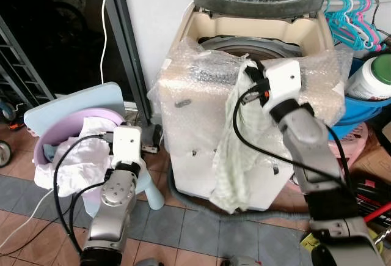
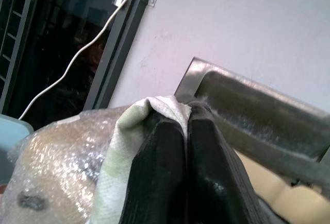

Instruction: Clothes washing

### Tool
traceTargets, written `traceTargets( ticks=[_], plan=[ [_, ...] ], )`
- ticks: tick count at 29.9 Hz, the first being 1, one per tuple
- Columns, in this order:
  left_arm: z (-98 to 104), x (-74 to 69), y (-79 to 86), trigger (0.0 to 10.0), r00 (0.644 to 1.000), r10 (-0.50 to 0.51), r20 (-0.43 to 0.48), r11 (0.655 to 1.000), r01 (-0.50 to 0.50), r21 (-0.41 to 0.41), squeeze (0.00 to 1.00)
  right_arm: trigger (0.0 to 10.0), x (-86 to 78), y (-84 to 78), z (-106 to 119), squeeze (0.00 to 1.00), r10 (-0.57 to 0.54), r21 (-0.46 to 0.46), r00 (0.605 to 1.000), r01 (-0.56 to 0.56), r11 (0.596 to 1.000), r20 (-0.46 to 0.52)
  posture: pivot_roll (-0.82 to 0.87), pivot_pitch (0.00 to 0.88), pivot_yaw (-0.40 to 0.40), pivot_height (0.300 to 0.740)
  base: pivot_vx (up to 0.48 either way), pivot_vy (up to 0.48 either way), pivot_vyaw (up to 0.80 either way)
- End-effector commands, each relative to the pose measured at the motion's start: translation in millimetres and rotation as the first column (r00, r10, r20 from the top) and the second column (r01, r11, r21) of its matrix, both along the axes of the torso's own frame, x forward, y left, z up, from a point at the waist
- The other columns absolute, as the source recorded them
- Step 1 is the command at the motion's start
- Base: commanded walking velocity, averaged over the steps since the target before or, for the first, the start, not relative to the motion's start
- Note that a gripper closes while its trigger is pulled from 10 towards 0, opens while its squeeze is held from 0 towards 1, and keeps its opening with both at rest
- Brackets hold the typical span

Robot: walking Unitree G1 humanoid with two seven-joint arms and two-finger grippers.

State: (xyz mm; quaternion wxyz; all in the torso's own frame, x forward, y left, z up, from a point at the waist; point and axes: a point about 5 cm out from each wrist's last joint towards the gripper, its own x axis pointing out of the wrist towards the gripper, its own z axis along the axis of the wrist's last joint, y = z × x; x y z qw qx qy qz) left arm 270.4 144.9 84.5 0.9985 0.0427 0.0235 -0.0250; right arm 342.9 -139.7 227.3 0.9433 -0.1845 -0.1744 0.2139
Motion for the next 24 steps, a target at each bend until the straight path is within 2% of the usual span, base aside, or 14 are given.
traceTargets(
  ticks=[1, 9, 11, 16, 18, 19, 20, 21, 23, 24],
  plan=[
    [3.0, 2.5, -2.9, 10.0, 1.0, -0.021, 0.013, 1.0, 0.021, -0.005, 0.0, 10.0, 4.5, 9.7, 20.4, 0.0, 0.098, -0.061, 0.993, -0.095, 0.994, 0.062, -0.07, 0.0, 0.035, 0.74, 0.416, 0.0, 0.0],
    [2.8, 2.0, -2.7, 10.0, 1.0, -0.019, 0.014, 1.0, 0.019, -0.011, 0.0, 10.0, 8.8, 29.0, 32.4, 0.0, 0.222, -0.162, 0.97, -0.204, 0.965, 0.101, -0.06, 0.0, 0.032, 0.74, 0.446, 0.0, 0.0],
    [2.6, 2.2, -2.2, 10.0, 1.0, -0.017, 0.01, 1.0, 0.017, -0.016, 0.0, 10.0, 13.1, 33.8, 38.6, 0.0, 0.246, -0.203, 0.961, -0.218, 0.955, 0.129, -0.06, 0.0, 0.033, 0.74, 0.45, 0.0, 0.0],
    [2.3, 2.8, -2.4, 10.0, 1.0, -0.019, 0.006, 1.0, 0.019, -0.018, 0.0, 10.0, 22.5, 37.9, 57.8, 0.0, 0.27, -0.24, 0.949, -0.228, 0.944, 0.162, -0.06, 0.0, 0.035, 0.74, 0.444, 0.0, 0.0],
    [2.5, 3.9, -4.0, 10.0, 1.0, -0.023, 0.005, 1.0, 0.023, -0.02, 0.0, 10.0, 31.1, 36.4, 83.3, 0.0, 0.266, -0.222, 0.945, -0.222, 0.949, 0.192, -0.07, 0.0, 0.036, 0.74, 0.439, 0.0, 0.0],
    [2.5, 3.9, -4.0, 10.0, 1.0, -0.023, 0.005, 1.0, 0.023, -0.02, 0.0, 10.0, 31.1, 36.4, 83.3, 0.0, 0.266, -0.222, 0.945, -0.222, 0.949, 0.192, -0.07, 0.0, 0.036, 0.74, 0.435, 0.0, 0.0],
    [2.8, 4.9, -5.3, 10.0, 1.0, -0.025, 0.006, 0.999, 0.026, -0.019, 0.0, 10.0, 38.9, 30.8, 108.8, 0.0, 0.222, -0.183, 0.948, -0.182, 0.966, 0.227, -0.07, 0.0, 0.036, 0.74, 0.428, 0.0, 0.0],
    [3.0, 5.1, -5.7, 10.0, 1.0, -0.027, 0.008, 0.999, 0.027, -0.02, 0.0, 10.0, 43.3, 25.3, 122.9, 0.0, 0.176, -0.148, 0.952, -0.142, 0.979, 0.25, -0.07, 0.0, 0.036, 0.74, 0.428, 0.0, 0.0],
    [3.3, 5.9, -6.9, 10.0, 1.0, -0.028, 0.008, 0.999, 0.029, -0.021, 0.0, 10.0, 49.6, 6.6, 161.3, 0.0, 0.032, -0.034, 0.949, -0.022, 0.999, 0.313, -0.06, 0.0, 0.032, 0.74, 0.428, 0.0, 0.0],
    [3.2, 6.3, -7.1, 10.0, 1.0, -0.026, 0.006, 0.999, 0.026, -0.021, 0.0, 10.0, 48.3, -14.6, 194.1, 0.0, -0.124, 0.082, 0.921, 0.101, 0.992, 0.369, -0.06, 0.0, 0.031, 0.74, 0.39, 0.0, 0.0]
  ],
)
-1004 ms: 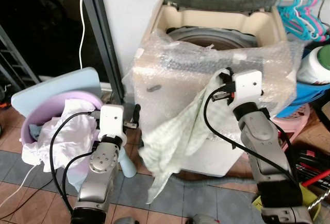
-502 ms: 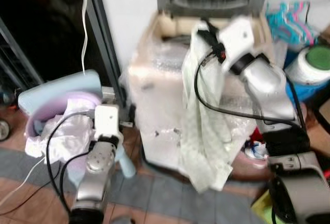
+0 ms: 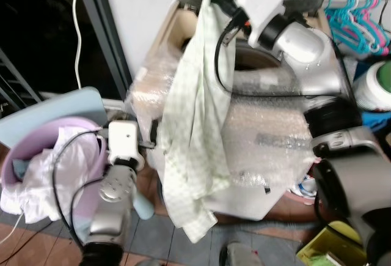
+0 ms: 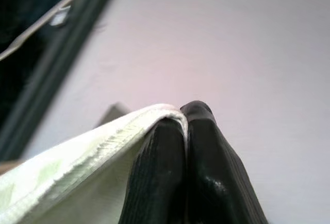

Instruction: Clothes washing

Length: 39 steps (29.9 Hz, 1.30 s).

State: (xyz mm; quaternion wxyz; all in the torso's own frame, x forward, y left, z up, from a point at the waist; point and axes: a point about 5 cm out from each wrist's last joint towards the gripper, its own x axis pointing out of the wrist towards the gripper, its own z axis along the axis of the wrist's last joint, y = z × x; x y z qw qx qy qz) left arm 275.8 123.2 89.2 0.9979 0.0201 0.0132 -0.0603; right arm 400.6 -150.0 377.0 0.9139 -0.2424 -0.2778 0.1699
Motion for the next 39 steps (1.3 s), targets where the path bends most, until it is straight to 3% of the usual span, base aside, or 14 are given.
traceTargets(
  ticks=[1, 3, 6, 8, 12, 14, 17, 18, 20, 31, 35, 37, 38, 39],
  plan=[
    [-1.5, 0.9, 14.7, 10.0, 0.999, 0.044, -0.011, 0.999, -0.044, 0.026, 0.0, 10.0, -9.4, -4.3, 44.4, 0.0, -0.052, 0.127, 0.989, 0.035, 0.991, 0.137, -0.06, 0.0, 0.031, 0.74, 0.39, 0.0, 0.0],
    [-2.0, 0.3, 14.0, 10.0, 0.998, 0.057, -0.014, 0.998, -0.057, 0.022, 0.0, 10.0, -24.8, -40.8, 88.7, 0.0, -0.235, 0.293, 0.937, 0.156, 0.943, 0.259, -0.06, 0.0, 0.02, 0.74, 0.126, 0.0, 0.0],
    [-2.5, -0.9, 14.7, 10.0, 0.998, 0.067, -0.015, 0.998, -0.067, 0.019, 0.0, 10.0, -38.1, -59.5, 108.2, 0.0, -0.33, 0.35, 0.883, 0.209, 0.913, 0.334, -0.05, 0.0, 0.016, 0.74, 0.0, 0.0, 0.0],
    [-2.8, -1.2, 15.1, 10.0, 0.997, 0.072, -0.016, 0.997, -0.072, 0.018, 0.0, 10.0, -40.7, -65.6, 109.4, 0.0, -0.336, 0.368, 0.877, 0.204, 0.907, 0.343, -0.06, 0.0, 0.015, 0.74, 0.0, 0.0, 0.0],
    [-3.3, -1.4, 14.5, 10.0, 0.997, 0.073, -0.019, 0.997, -0.072, 0.016, 0.0, 10.0, -27.2, -57.4, 85.1, 0.0, -0.276, 0.296, 0.917, 0.189, 0.936, 0.287, -0.06, 0.0, 0.018, 0.74, 0.0, 0.0, 0.0],
    [-2.8, -0.7, 11.7, 10.0, 0.998, 0.061, -0.018, 0.998, -0.06, 0.017, 0.0, 10.0, -4.2, -41.5, 23.9, 0.0, -0.17, 0.179, 0.979, 0.148, 0.973, 0.116, -0.06, 0.0, 0.022, 0.74, 0.0, 0.0, 0.0],
    [-2.7, -1.4, 11.1, 10.0, 0.998, 0.052, -0.019, 0.999, -0.052, 0.015, 0.0, 10.0, 7.3, -23.0, -42.3, 0.0, -0.023, 0.068, 0.996, 0.03, 0.997, -0.089, -0.07, 0.0, 0.027, 0.74, 0.0, 0.0, 0.0],
    [-2.7, -1.4, 11.1, 10.0, 0.998, 0.052, -0.019, 0.999, -0.052, 0.015, 0.0, 10.0, 7.3, -23.0, -42.3, 0.0, -0.023, 0.068, 0.996, 0.03, 0.997, -0.089, -0.07, 0.0, 0.027, 0.74, 0.0, 0.0, 0.0],
    [-3.3, -1.2, 11.0, 10.0, 0.999, 0.045, -0.025, 0.999, -0.045, 0.015, 0.0, 10.0, 5.5, -16.0, -78.7, 0.0, 0.03, -0.013, 0.985, -0.033, 0.999, -0.168, -0.07, 0.0, 0.03, 0.74, 0.0, 0.0, 0.0],
    [-2.3, 0.0, 11.9, 10.0, 0.997, 0.07, -0.02, 0.997, -0.07, 0.023, 0.0, 10.0, 0.2, -32.4, -90.8, 0.0, 0.027, 0.1, 0.981, -0.008, 0.995, -0.191, -0.07, 0.0, 0.028, 0.74, 0.0, 0.0, 0.0],
    [-2.3, 0.0, 13.6, 10.0, 0.997, 0.074, -0.025, 0.997, -0.073, 0.016, 0.0, 10.0, -4.8, -23.4, -110.4, 0.0, 0.093, 0.038, 0.961, -0.086, 0.996, -0.261, -0.07, 0.0, 0.029, 0.74, 0.0, 0.0, 0.0],
    [-2.3, -0.5, 14.0, 10.0, 0.997, 0.072, -0.025, 0.997, -0.071, 0.018, 0.0, 10.0, -8.4, -17.2, -126.4, 0.0, 0.135, -0.041, 0.927, -0.16, 0.986, -0.351, -0.07, 0.0, 0.029, 0.74, 0.0, 0.0, 0.0],
    [-2.6, -0.9, 14.1, 10.0, 0.997, 0.071, -0.027, 0.997, -0.07, 0.02, 0.0, 10.0, -14.8, -13.7, -139.9, 0.0, 0.143, -0.144, 0.916, -0.21, 0.967, -0.376, -0.07, 0.0, 0.03, 0.74, 0.0, 0.0, 0.0],
    [-2.9, -0.8, 14.0, 10.0, 0.997, 0.07, -0.029, 0.997, -0.069, 0.022, 0.0, 10.0, -13.5, -15.9, -145.8, 0.0, 0.125, -0.109, 0.905, -0.183, 0.977, -0.406, -0.07, 0.0, 0.03, 0.74, 0.0, 0.0, 0.0]
  ],
)
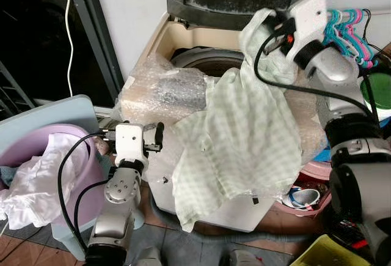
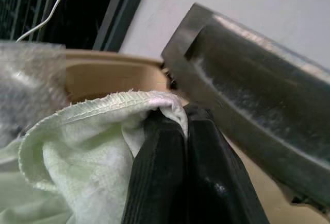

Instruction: Clothes washing

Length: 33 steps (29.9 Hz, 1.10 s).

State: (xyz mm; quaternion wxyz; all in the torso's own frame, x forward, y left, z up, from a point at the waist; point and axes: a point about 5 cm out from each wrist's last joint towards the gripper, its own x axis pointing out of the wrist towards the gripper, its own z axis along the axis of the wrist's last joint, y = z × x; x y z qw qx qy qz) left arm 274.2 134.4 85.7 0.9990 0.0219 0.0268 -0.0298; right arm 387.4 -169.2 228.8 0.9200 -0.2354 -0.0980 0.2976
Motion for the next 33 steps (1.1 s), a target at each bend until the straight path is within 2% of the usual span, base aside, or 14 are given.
traceTargets(
  ticks=[1, 2, 3, 6, 11, 16, 19, 22, 28, 31, 33],
  plan=[
    [0.6, 0.8, 2.8, 10.0, 1.0, 0.008, -0.005, 1.0, -0.008, 0.015, 0.0, 10.0, -0.3, 3.4, 2.4, 0.0, 0.015, -0.027, 1.0, -0.016, 1.0, -0.008, -0.07, 0.0, 0.03, 0.74, 0.0, 0.0, 0.0],
    [0.4, 1.0, 2.4, 10.0, 1.0, 0.006, -0.007, 1.0, -0.006, 0.017, 0.0, 10.0, 1.4, 1.8, -1.6, 0.0, -0.011, -0.03, 0.999, 0.01, 0.999, -0.037, -0.07, 0.0, 0.03, 0.74, 0.0, 0.0, 0.0],
    [1.1, 1.1, 1.8, 10.0, 1.0, 0.001, -0.002, 1.0, -0.001, 0.016, 0.0, 10.0, -0.2, 3.3, -2.9, 0.0, 0.008, -0.051, 0.999, -0.01, 0.999, -0.039, -0.07, 0.0, 0.028, 0.74, 0.0, 0.0, 0.0],
    [2.5, 0.5, 1.4, 10.0, 1.0, 0.003, 0.01, 1.0, -0.003, 0.014, 0.0, 10.0, -2.3, 4.5, -6.3, 0.0, 0.027, -0.037, 0.996, -0.03, 0.999, -0.08, -0.06, 0.0, 0.026, 0.74, 0.0, 0.0, 0.0],
    [2.4, -2.8, 6.4, 10.0, 1.0, 0.021, 0.0, 1.0, -0.021, -0.006, 0.0, 10.0, -13.5, 6.4, -24.7, 0.0, 0.084, -0.076, 0.984, -0.097, 0.992, -0.156, -0.06, 0.0, 0.024, 0.74, 0.0, 0.0, 0.0],
    [3.9, -4.5, 9.5, 10.0, 1.0, 0.023, 0.012, 1.0, -0.023, 0.001, 0.0, 10.0, -15.1, 7.8, -20.5, 0.0, 0.1, -0.049, 0.986, -0.107, 0.993, -0.13, -0.06, 0.0, 0.023, 0.74, 0.16, 0.316, 0.0],
    [4.0, -4.5, 9.6, 10.0, 1.0, 0.024, 0.008, 1.0, -0.024, -0.009, 0.0, 10.0, -16.1, 13.4, -10.5, 0.0, 0.153, -0.109, 0.983, -0.164, 0.981, -0.103, -0.06, 0.0, 0.028, 0.74, 0.176, 0.391, 0.0],
    [4.5, -4.0, 9.8, 10.0, 1.0, 0.027, 0.008, 1.0, -0.027, -0.012, 0.0, 10.0, -14.7, 13.7, -4.4, 0.0, 0.163, -0.134, 0.983, -0.173, 0.976, -0.087, -0.05, 0.0, 0.022, 0.74, 0.0, 0.419, 0.0],
    [4.0, -5.9, 10.0, 10.0, 0.999, 0.04, 0.006, 0.999, -0.04, -0.005, 0.0, 10.0, -12.3, 13.4, 6.4, 0.0, 0.145, -0.067, 0.989, -0.147, 0.987, -0.024, -0.05, 0.0, 0.017, 0.74, 0.04, 0.422, 0.0],
    [3.2, -6.9, 10.1, 10.0, 0.999, 0.042, -0.002, 0.999, -0.042, 0.003, 0.0, 10.0, -12.6, 13.9, 3.7, 0.0, 0.133, -0.078, 0.991, -0.134, 0.988, -0.018, -0.05, 0.0, 0.019, 0.74, 0.0, 0.0, 0.78],
    [3.9, -7.2, 10.3, 10.0, 0.999, 0.042, 0.002, 0.999, -0.042, 0.003, 0.0, 10.0, -12.4, 12.8, 2.2, 0.0, 0.12, -0.04, 0.992, -0.121, 0.992, -0.028, -0.05, 0.0, 0.023, 0.74, 0.0, 0.0, 0.76]
  ],
)
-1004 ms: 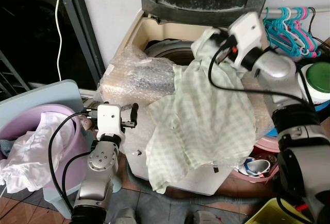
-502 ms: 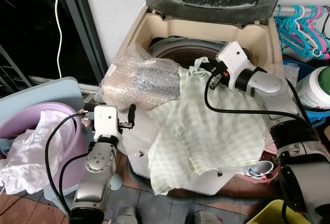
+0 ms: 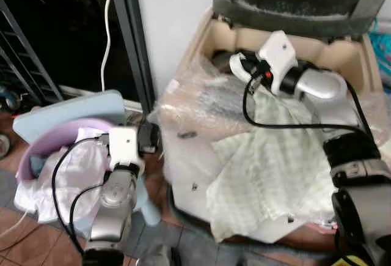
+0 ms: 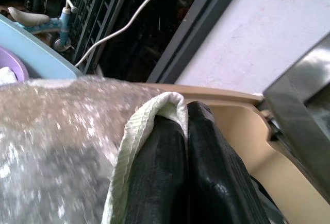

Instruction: Clothes washing

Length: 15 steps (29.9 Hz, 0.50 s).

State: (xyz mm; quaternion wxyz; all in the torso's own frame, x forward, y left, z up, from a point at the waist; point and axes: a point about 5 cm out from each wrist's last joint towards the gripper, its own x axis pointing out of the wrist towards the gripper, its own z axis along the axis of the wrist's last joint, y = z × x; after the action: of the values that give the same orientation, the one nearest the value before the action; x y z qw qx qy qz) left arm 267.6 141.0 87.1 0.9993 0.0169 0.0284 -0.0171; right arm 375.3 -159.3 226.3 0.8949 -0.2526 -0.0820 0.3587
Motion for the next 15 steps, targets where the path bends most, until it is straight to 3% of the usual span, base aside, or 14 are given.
traceTargets(
  ticks=[1, 4, 11, 13, 15],
  plan=[
    [2.4, -0.7, 3.7, 10.0, 1.0, 0.016, 0.005, 1.0, -0.016, 0.012, 0.0, 10.0, -0.3, 2.9, 4.7, 0.0, 0.004, 0.024, 1.0, -0.005, 1.0, 0.016, -0.05, 0.0, 0.023, 0.74, 0.0, 0.0, 0.74],
    [3.0, -0.6, 4.0, 10.0, 1.0, 0.015, 0.006, 1.0, -0.015, 0.02, 0.0, 10.0, -0.9, 1.9, 0.9, 0.0, 0.007, 0.013, 1.0, -0.007, 1.0, 0.0, -0.05, 0.0, 0.024, 0.74, 0.0, 0.0, 0.62],
    [3.8, 0.5, 1.8, 10.0, 1.0, 0.007, 0.003, 1.0, -0.007, 0.025, 0.0, 10.0, 8.2, -3.0, 1.8, 0.0, 0.049, -0.084, 0.995, -0.057, 0.995, -0.092, -0.05, 0.0, 0.024, 0.74, 0.0, 0.0, 0.0],
    [4.0, 0.7, 1.0, 10.0, 1.0, 0.006, 0.003, 1.0, -0.006, 0.024, 0.0, 10.0, 17.2, -9.8, 11.3, 0.0, -0.023, -0.1, 0.996, 0.014, 0.995, -0.088, -0.05, 0.0, 0.02, 0.74, 0.0, 0.0, 0.0],
    [4.1, 0.8, 0.5, 10.0, 1.0, 0.008, 0.001, 1.0, -0.008, 0.024, 0.0, 10.0, 28.9, -20.6, 30.9, 0.0, -0.149, -0.039, 0.985, 0.146, 0.989, -0.091, -0.04, 0.0, 0.011, 0.74, 0.0, 0.0, 0.0]
  ],
)
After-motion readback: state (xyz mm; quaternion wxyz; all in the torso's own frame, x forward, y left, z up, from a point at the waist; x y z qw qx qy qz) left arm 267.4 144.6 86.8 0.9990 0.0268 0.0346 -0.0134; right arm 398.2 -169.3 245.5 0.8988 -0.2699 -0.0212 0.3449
